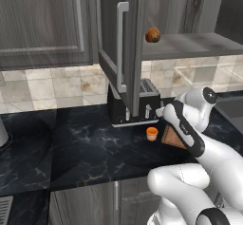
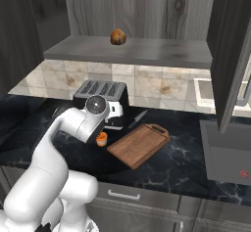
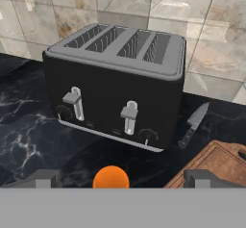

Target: Pick the bread, place it on the cutting board, pick the jam, place it on the counter, and close the cabinet.

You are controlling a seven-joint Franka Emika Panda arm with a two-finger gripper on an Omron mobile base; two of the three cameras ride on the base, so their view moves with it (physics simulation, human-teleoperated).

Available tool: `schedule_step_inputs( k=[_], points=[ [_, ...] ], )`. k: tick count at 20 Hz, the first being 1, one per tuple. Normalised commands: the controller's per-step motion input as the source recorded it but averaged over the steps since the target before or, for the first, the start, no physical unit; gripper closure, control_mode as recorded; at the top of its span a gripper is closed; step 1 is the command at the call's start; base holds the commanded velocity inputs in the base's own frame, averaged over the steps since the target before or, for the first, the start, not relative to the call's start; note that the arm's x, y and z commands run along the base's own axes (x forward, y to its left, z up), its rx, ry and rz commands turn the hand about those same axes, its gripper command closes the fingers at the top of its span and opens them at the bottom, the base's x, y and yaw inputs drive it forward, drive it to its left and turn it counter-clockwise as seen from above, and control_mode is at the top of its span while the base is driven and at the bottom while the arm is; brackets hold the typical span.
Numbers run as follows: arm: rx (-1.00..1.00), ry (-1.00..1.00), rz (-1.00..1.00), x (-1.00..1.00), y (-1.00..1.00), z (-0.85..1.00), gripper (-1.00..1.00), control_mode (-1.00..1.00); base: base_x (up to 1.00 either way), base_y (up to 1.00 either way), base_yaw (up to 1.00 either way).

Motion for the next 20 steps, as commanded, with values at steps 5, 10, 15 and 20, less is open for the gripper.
schedule_step_inputs(
  k=[5,10,15,20],
  points=[
    [0.0,0.0,-0.05,-0.25,0.0,0.49,-1.0,-1.0,0.0,0.0,0.0],
    [0.0,0.0,-0.07,-0.24,0.0,0.42,-1.0,-1.0,0.0,0.0,0.0],
    [0.0,0.0,-0.08,-0.17,0.0,0.4,-1.0,-1.0,0.0,0.0,0.0],
    [0.0,0.0,-0.1,-0.17,0.0,0.39,-1.0,-1.0,0.0,0.0,0.0]
  ],
)
